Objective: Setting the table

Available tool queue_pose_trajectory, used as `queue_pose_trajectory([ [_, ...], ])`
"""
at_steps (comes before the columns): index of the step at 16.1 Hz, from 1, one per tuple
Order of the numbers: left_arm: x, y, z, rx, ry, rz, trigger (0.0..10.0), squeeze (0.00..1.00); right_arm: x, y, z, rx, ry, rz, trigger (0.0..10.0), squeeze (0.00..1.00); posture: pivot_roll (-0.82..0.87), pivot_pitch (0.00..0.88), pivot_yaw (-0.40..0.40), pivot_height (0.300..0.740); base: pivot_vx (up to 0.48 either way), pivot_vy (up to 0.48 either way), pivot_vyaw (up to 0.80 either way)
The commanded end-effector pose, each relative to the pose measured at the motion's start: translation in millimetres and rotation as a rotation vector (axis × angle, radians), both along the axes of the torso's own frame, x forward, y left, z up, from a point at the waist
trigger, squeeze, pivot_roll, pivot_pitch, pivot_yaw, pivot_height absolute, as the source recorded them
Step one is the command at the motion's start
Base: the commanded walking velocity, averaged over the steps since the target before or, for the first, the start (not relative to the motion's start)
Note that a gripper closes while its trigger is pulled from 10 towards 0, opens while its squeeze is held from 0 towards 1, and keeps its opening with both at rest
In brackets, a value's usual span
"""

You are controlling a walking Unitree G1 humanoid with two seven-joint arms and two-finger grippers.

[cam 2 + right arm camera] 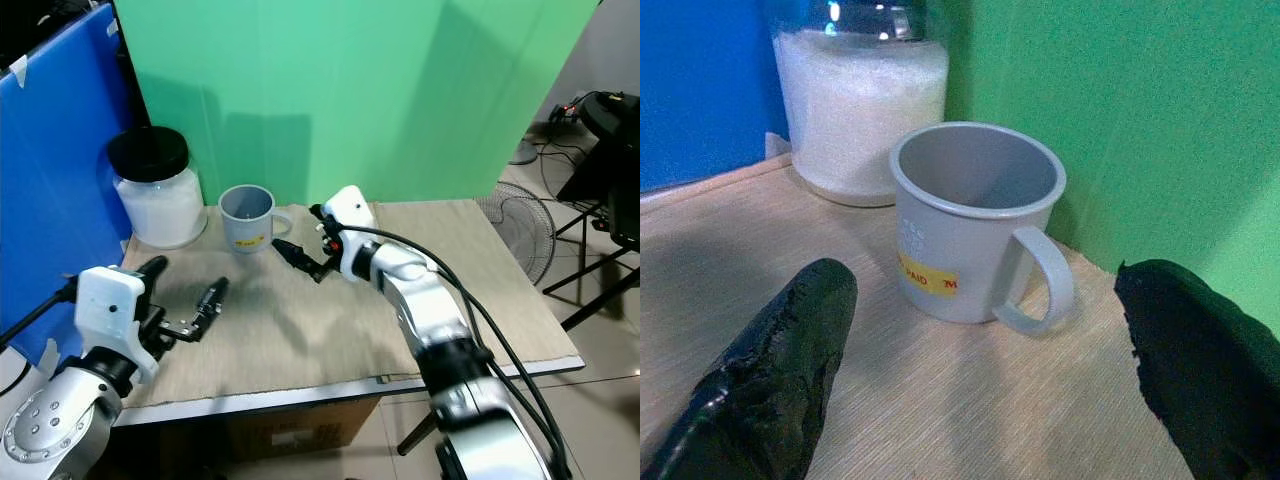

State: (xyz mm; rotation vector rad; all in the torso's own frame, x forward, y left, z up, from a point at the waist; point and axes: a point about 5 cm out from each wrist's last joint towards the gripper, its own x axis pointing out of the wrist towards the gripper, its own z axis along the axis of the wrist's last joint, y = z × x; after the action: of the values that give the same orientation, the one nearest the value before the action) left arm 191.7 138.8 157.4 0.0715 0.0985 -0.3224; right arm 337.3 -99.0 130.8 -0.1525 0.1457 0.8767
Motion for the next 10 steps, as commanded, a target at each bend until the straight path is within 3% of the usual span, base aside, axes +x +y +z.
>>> queue_pose_trajectory([
  [1, -0.8, -4.6, 3, -0.012, 0.006, -0.058, 10.0, 0.00, 9.0, 2.7, 3, -0.031, -0.022, 0.007, 10.0, 1.00, -0.01, 0.042, -0.045, 0.740, 0.000, 0.000, 0.00],
  [6, -2.7, -10.7, 7, -0.023, 0.021, -0.185, 10.0, 0.00, 30.1, 25.8, 11, -0.047, -0.016, 0.070, 10.0, 1.00, -0.01, 0.088, -0.035, 0.740, 0.000, 0.000, 0.00],
  [7, -3.6, -11.4, 7, -0.022, 0.025, -0.199, 10.0, 0.00, 31.3, 28.8, 10, -0.053, -0.008, 0.085, 10.0, 0.00, -0.01, 0.094, -0.034, 0.740, 0.000, 0.000, 0.00],
  [10, -7.2, -13.9, 7, -0.029, 0.037, -0.218, 10.0, 0.00, 30.7, 30.8, 2, -0.074, 0.045, 0.117, 10.0, 0.00, 0.00, 0.092, -0.041, 0.740, 0.000, 0.000, 0.00],
])
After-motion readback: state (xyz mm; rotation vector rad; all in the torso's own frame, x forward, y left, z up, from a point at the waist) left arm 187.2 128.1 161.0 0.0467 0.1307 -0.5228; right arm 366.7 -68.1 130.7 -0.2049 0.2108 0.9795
